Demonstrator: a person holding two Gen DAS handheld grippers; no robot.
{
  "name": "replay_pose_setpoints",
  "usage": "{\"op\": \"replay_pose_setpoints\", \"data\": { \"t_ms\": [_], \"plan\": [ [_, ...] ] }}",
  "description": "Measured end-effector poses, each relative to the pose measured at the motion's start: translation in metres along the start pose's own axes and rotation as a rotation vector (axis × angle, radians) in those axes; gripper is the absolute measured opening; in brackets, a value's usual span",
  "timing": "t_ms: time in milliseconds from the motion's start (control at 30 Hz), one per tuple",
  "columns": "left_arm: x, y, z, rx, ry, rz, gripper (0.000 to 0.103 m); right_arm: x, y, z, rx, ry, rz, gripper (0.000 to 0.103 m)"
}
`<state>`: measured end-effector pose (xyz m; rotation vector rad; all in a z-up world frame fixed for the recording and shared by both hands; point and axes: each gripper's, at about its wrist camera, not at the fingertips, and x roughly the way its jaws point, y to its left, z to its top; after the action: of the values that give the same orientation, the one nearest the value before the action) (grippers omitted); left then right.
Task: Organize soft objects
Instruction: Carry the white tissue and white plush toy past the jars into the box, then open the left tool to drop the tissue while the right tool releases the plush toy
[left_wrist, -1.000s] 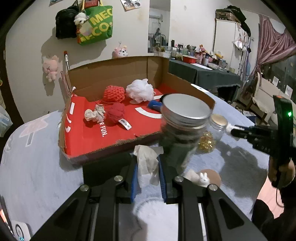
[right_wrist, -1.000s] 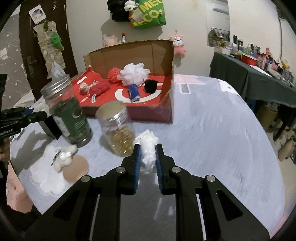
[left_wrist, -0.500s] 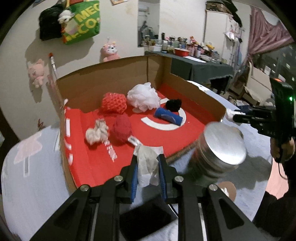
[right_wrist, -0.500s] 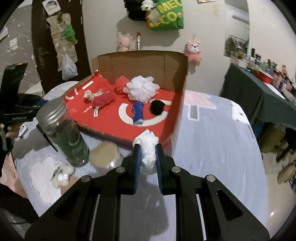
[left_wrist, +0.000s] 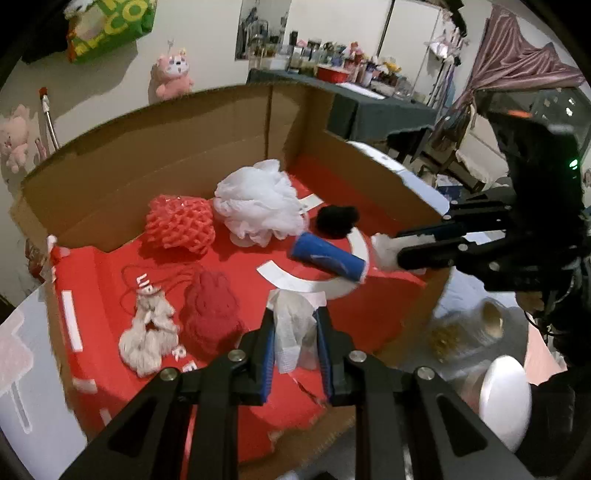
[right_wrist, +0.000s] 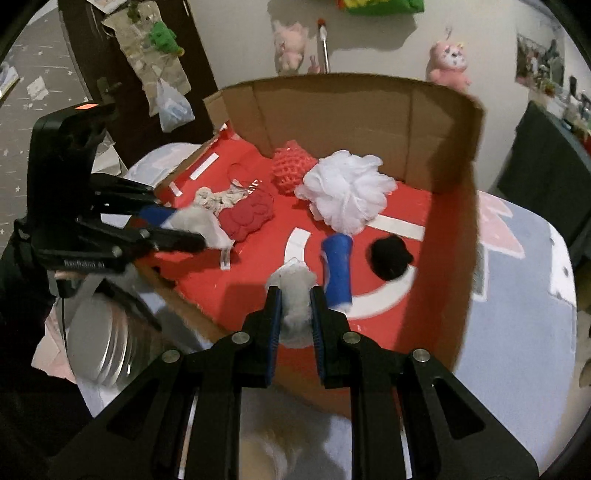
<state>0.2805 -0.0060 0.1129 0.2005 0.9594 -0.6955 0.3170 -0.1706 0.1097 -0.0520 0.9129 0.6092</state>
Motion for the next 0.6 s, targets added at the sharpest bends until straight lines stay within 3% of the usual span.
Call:
{"op": "replay_pose_setpoints", "data": {
  "t_ms": [300,600],
  "plan": [
    [0.042,0.014,0.018,-0.012,0.128,-0.012,0.021,0.059,-0.011,0.031,0.063,0.195,0.049,0.016],
    [0.062,0.014,0.022,0.010,0.191,0.026,0.022,0.085,-0.019,0.032,0.076,0.293,0.016,0.016]
  ]
}}
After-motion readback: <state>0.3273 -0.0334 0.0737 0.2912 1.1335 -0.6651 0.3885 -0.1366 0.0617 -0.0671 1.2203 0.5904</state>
